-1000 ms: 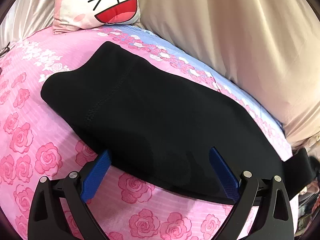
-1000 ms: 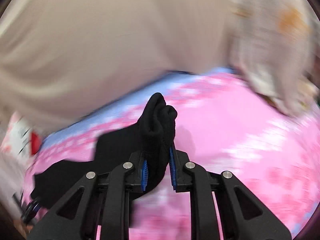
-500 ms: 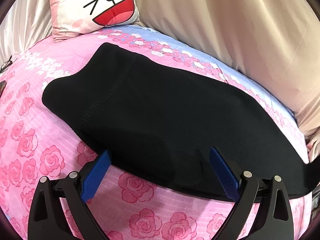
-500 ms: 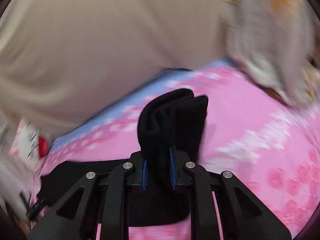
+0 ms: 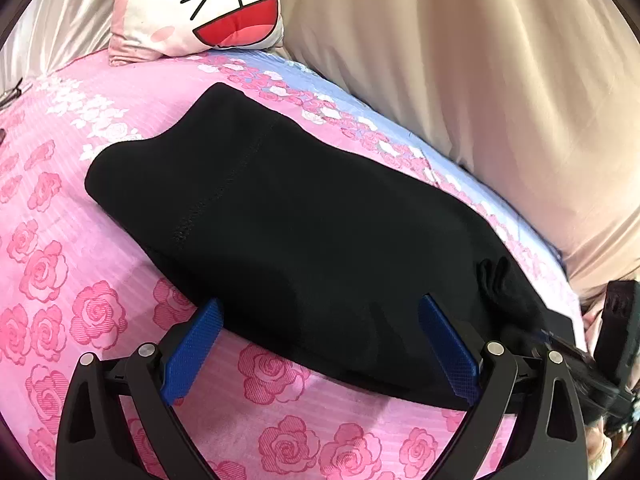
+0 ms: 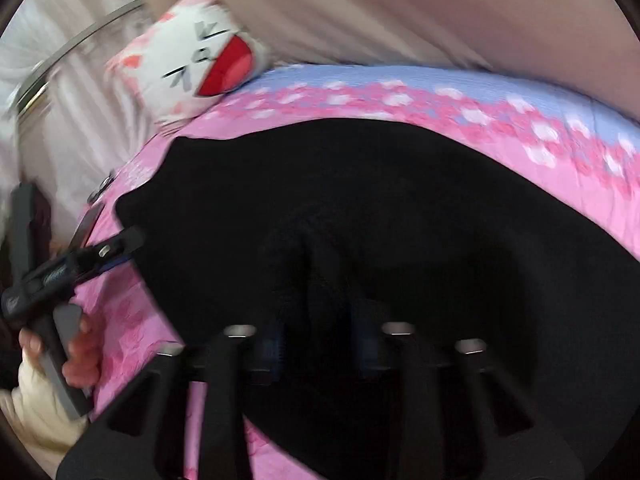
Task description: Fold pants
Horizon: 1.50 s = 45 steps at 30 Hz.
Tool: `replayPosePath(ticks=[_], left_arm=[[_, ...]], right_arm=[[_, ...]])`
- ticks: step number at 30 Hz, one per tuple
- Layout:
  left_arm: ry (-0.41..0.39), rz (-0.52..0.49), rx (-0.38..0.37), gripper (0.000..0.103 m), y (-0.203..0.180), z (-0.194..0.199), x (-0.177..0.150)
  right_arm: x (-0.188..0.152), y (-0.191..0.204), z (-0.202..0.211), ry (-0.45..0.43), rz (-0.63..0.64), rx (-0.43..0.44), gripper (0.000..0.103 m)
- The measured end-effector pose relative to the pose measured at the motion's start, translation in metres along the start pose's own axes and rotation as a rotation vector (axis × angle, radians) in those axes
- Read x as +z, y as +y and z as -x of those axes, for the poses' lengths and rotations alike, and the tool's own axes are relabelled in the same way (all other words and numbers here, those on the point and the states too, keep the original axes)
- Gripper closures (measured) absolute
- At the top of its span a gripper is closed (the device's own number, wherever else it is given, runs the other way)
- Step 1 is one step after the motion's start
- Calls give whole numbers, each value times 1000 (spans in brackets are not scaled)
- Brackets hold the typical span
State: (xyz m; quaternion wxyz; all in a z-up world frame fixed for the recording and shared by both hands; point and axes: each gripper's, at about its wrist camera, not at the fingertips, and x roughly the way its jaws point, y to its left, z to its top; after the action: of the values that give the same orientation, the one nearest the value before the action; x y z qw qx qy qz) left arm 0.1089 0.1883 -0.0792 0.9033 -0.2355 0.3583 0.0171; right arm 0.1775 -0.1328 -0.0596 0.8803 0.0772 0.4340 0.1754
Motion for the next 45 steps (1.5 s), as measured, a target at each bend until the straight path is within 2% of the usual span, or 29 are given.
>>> replayPosePath(ticks=[1,4,5,7,8,9,10,11,12,15,16,18,20,21,22,25,26,27,29,31,33,36,39,42,45], left_arm=[[-2,10,-14,7,1,1,1],[-6,34,-41,7,6,3,1],[-7,37,-45,7,6,3,1],[-7,35,-44,7,6,3,1],[-8,33,-42,7,6,3,1],[-7,31,-39,7,6,3,0],[-7,30,-37,7,5,3,1],[-8,29,-37,7,5,3,0],[-6,32,-39,7,5,3,0],[-2,75,-58,7,18,14,3],[-18,107,-45,7,31,23,5],[-46,219,-51,7,64,38,10],[-47,347,-78,7,94,43,13],[-60,404,-133,7,106,46,13],[-69,441,-140,7,112,49,16],[-112,458,-46,7,118,52,24],[-114,479,-39,7,122,48,26],[-120,495,-37,7,124,45,29],[-117,494,-36,7,124,38,36],[-112,498,-32,7,120,27,45],[-102,491,-33,6,118,18,53],[-83,469,-28,6,113,5,60],[-83,453,32,6,105,-4,65],[-49,409,12,6,95,-15,69],[-41,415,3,8,93,-18,68]], right_arm=[[0,3,12,-23,-6,24,29],[-2,9,75,-164,3,60,34],[0,5,86,-189,-15,52,39],[3,-17,103,-234,-100,10,66],[6,-26,98,-226,-137,-3,73],[4,-38,79,-176,-160,-36,84],[2,-44,62,-127,-156,-73,84],[-1,-49,33,-42,-146,-126,84],[-9,-57,12,-28,-157,-147,86],[-2,-46,36,-94,-207,-97,84],[4,-38,44,-129,-190,-76,84],[16,-24,46,-155,-135,-91,84],[23,-24,18,-79,-100,-93,84],[22,-28,-11,1,-108,-113,84],[19,-30,-15,-53,-119,-100,86],[18,-34,0,-122,-210,-33,84],[17,-35,5,-140,-230,4,84],[13,-32,13,-149,-229,1,84],[15,-24,14,-148,-198,-27,84],[12,-16,12,-125,-187,-14,84],[10,-10,-19,-50,-161,-22,84],[19,-5,-37,-76,-123,-60,83],[24,-4,-36,-66,-107,-71,83],[21,-5,-18,-99,-134,-85,83],[18,-2,-2,-116,-129,-155,82]])
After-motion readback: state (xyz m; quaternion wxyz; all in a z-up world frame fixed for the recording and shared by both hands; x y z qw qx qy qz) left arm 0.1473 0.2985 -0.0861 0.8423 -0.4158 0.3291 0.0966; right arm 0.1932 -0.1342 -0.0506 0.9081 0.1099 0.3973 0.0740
